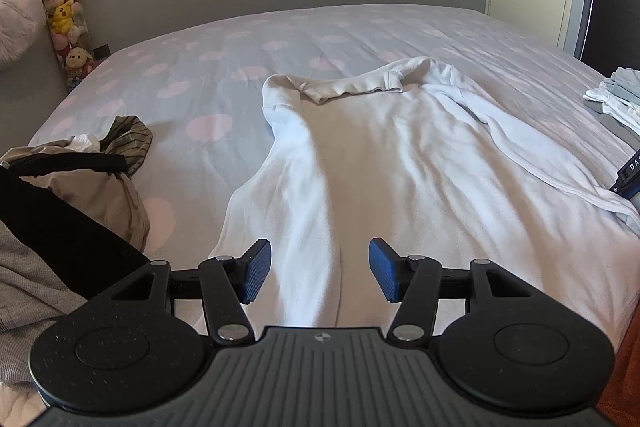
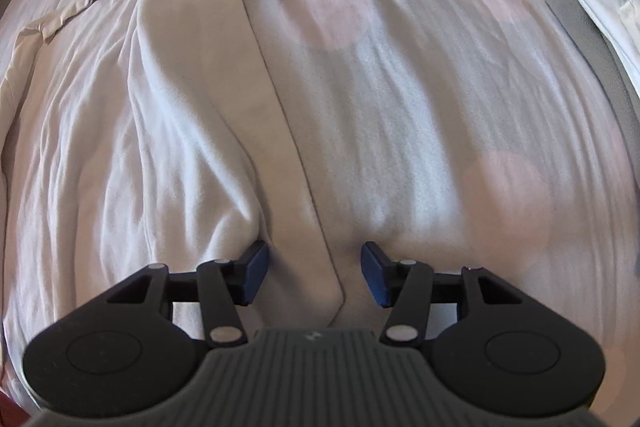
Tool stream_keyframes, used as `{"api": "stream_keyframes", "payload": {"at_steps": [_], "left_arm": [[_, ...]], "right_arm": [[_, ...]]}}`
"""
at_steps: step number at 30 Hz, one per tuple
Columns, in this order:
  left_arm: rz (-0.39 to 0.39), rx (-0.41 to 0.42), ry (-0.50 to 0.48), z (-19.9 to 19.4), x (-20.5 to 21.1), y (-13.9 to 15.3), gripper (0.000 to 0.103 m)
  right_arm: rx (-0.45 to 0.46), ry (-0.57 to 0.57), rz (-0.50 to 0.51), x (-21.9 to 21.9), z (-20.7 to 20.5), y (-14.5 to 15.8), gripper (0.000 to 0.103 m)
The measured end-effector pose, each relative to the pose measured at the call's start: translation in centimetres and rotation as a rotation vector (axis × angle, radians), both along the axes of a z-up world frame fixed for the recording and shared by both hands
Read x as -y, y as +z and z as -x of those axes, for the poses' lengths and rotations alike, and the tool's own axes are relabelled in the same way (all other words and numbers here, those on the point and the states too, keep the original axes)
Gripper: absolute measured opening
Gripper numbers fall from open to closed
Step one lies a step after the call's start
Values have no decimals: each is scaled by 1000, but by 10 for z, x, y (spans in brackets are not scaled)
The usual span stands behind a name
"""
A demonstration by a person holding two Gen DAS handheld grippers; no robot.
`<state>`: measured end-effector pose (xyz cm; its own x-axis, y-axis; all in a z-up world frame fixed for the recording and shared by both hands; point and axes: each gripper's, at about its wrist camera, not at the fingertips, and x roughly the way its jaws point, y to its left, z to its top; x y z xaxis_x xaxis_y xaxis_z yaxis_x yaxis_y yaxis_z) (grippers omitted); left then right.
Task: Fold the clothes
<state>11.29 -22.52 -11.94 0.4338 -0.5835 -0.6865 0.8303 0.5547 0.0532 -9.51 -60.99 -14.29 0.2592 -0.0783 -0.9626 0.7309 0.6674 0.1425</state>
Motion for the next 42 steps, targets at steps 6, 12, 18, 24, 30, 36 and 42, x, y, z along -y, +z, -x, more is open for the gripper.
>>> {"api": "stream_keyframes", "payload": {"at_steps": [6,12,18,24,30,36,42], "left_arm": [[29,-17,17,-6,-3,-2,52],[53,-45,40,-11,-8,-1,52],[63,-86,74,-18,-11,-4,52],[86,-138,100,-26,-14,-7,52],[108,-181,125,-33,-17,-10,52],[138,-241,152,-42,-19,-15,52],[140,-268,172,-48,-18,-20,52]], "right_arm": [[58,44,51,-13,3,9,5],[108,-30,118,-7,19,28,4],[130,-83,193,14,33,52,4],[131,-104,271,43,35,79,4],[95,-91,348,72,24,100,4],[9,-83,443,97,11,91,4],[-69,-101,545,125,9,77,4]]}}
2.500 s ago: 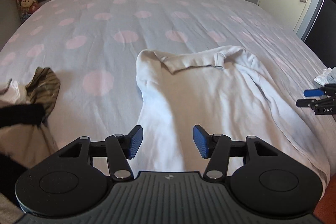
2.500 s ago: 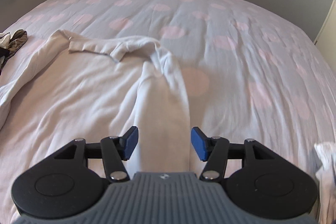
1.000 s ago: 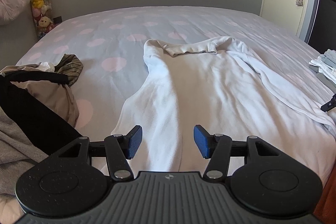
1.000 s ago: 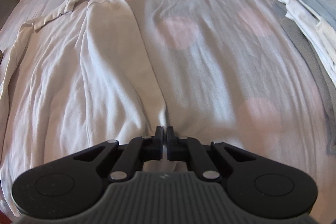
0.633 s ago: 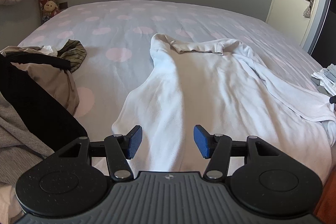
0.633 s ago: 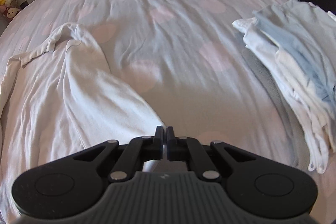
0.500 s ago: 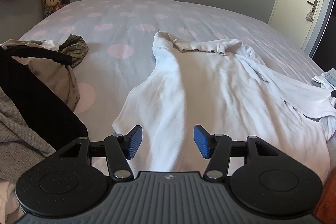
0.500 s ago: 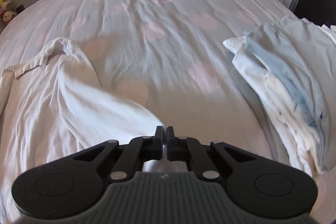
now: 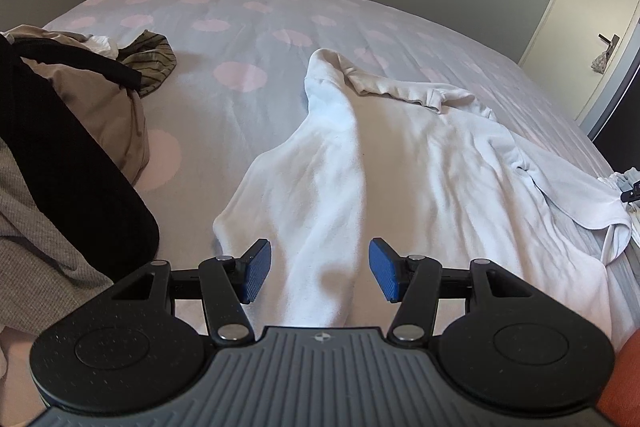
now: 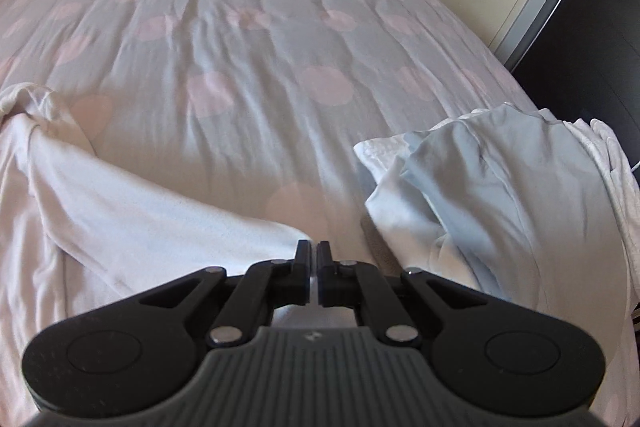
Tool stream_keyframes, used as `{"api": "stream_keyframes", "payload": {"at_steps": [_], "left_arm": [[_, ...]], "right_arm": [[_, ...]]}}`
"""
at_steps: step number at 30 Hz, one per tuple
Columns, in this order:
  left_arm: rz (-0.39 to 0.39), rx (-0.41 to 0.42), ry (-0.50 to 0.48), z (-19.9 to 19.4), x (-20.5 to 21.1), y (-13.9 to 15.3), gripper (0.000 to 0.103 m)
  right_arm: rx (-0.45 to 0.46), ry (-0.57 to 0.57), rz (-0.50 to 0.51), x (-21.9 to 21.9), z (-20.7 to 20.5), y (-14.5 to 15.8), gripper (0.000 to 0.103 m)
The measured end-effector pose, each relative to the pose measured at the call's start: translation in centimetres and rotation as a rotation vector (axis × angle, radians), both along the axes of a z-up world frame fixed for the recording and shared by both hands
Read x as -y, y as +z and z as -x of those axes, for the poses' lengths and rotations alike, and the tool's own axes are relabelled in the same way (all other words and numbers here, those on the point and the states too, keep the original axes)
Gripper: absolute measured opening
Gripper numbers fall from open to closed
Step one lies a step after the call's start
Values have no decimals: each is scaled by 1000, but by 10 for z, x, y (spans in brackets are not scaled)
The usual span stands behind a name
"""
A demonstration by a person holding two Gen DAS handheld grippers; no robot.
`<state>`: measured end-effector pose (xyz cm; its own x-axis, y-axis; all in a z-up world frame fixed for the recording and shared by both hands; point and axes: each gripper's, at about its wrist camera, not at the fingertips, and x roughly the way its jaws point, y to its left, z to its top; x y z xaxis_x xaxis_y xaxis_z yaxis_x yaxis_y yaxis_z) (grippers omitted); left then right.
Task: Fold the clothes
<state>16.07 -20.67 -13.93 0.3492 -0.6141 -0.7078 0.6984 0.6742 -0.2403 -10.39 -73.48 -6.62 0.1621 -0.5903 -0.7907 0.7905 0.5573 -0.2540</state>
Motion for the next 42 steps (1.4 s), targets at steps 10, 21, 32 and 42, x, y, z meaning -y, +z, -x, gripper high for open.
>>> {"api": "stream_keyframes", "payload": {"at_steps": [10,21,32,42], "left_arm": [[-21,-18,5,-6,7,-6,52],[-3,-14,3,0,3,0,52],[-8,-30,11,-3,4,-2,52],[6,-33,15,-4,2,-2,52]], "right_arm": [[76,6,-42,19,3,-8,16],[233,-102,-218,-16,63,-31,32],[374,-160,-335,-30,73,-70,30],[144,-20,-51,-16,53,12,5]]}}
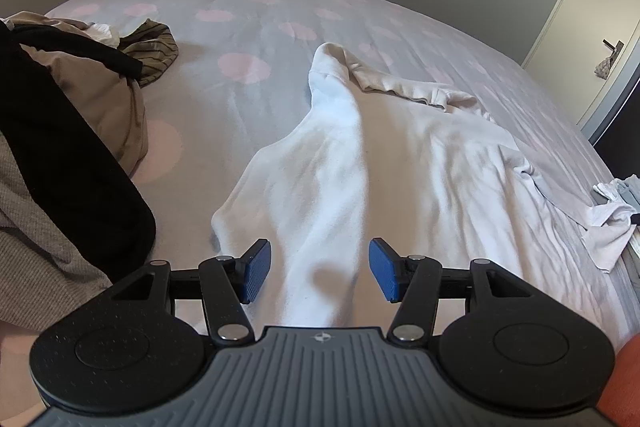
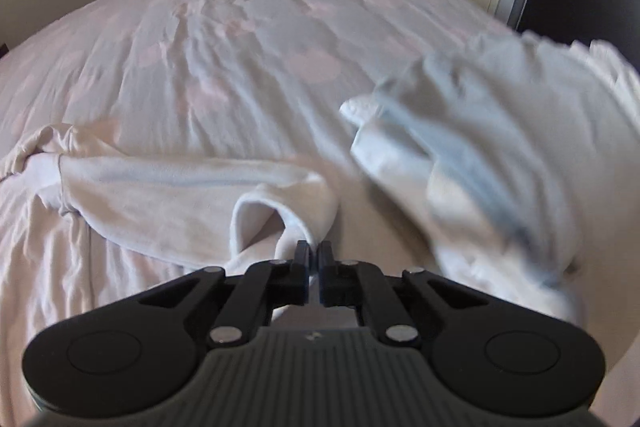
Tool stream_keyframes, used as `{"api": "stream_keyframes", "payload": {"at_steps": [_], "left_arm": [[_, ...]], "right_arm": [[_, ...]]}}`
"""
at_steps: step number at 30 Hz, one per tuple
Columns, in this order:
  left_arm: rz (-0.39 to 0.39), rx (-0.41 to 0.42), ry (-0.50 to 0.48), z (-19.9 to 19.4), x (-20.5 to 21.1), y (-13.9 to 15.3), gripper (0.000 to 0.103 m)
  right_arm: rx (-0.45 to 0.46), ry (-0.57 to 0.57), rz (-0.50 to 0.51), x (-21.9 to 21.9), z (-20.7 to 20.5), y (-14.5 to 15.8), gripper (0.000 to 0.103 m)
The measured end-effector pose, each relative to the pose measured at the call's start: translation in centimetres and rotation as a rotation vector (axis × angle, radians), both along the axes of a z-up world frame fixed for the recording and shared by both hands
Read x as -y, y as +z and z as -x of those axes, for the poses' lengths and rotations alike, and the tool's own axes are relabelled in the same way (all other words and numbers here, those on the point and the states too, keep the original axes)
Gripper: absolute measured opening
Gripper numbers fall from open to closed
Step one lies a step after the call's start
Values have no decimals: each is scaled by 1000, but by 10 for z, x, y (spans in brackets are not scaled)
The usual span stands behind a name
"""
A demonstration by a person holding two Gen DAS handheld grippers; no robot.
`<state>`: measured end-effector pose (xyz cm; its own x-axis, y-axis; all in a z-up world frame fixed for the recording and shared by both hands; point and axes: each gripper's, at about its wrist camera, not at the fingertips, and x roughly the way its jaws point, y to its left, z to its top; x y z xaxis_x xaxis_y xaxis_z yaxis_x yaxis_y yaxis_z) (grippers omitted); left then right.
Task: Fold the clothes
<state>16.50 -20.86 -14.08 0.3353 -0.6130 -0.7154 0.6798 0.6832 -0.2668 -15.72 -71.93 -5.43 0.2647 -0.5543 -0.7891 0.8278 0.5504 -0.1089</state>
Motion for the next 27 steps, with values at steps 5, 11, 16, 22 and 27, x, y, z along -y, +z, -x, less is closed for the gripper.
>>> {"api": "stream_keyframes", "payload": {"at_steps": [5,11,16,22,27], "left_arm": [[14,-5,7,0,0,1,52],[16,-7,4,2,0,2,52],[15,-12,15,1,0,2,52],[9,-14,9,0,-1,0,52],[13,-14,8,0,-1,1,52]], "right_arm": [[-150,150,154,-16,3,33,5],[-196,348,135,-60,-1,7,5],[-141,472,19,-99,-17,-36,5],[-113,513,-55,-111,-26,-52,12],[-7,411,-55,-89,7,-26,35]]}}
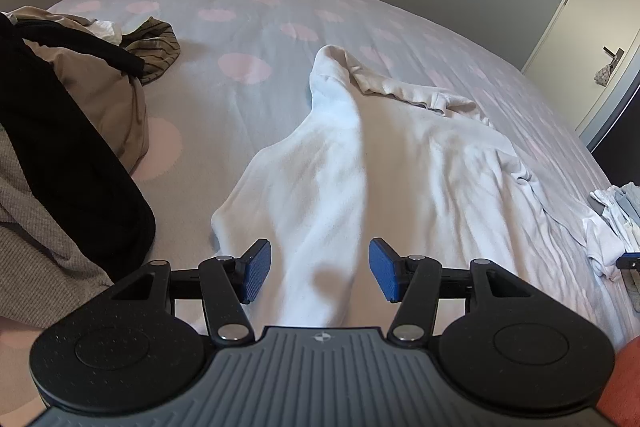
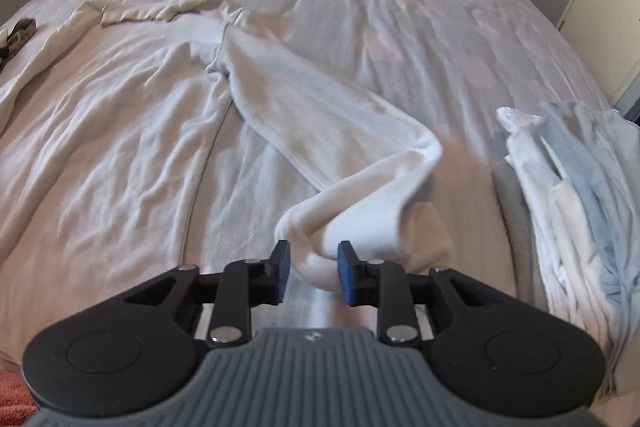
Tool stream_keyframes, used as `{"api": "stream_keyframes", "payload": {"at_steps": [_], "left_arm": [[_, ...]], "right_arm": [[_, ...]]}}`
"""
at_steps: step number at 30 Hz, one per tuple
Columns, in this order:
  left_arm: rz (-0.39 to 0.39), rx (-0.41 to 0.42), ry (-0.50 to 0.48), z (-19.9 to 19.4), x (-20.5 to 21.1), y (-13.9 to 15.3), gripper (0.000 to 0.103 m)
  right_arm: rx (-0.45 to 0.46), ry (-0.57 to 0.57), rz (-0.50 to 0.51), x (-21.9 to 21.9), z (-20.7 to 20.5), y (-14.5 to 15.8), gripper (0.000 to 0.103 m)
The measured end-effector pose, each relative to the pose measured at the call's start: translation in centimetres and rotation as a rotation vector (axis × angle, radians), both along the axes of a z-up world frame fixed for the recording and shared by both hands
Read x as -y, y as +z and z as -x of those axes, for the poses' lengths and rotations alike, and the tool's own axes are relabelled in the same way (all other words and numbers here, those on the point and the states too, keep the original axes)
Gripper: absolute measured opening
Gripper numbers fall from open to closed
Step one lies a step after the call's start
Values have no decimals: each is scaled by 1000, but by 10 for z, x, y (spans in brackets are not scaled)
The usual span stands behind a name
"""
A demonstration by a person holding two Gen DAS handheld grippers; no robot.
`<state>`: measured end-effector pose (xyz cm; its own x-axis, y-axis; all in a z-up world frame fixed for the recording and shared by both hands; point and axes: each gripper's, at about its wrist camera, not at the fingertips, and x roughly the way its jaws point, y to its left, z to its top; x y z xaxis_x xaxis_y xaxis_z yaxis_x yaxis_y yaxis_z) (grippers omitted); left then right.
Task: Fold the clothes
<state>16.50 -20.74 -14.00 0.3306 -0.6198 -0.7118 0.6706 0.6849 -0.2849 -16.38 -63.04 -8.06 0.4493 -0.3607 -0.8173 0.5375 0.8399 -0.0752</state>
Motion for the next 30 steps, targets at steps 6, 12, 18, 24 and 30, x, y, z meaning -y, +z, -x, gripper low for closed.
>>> {"api": "stream_keyframes", "payload": {"at_steps": [6,12,18,24,30], "left_arm": [[-6,9,-20,4,4,2,52],[-20,2,-10,3,3,0,52],[-41,-8,-8,-1,5,-5,52],[-43,-10,-12,-1,7,-6,52],[-10,-9,3,0,0,0,52]], "right_arm": [[66,-276,-50,53,41,3,35],[82,-431,-124,88,42,-29,35],[154,-515,-245,100,41,-58,40],[91,-407,-178,78,28,-54,12],[102,-410,-22,73,49,6,11]]}}
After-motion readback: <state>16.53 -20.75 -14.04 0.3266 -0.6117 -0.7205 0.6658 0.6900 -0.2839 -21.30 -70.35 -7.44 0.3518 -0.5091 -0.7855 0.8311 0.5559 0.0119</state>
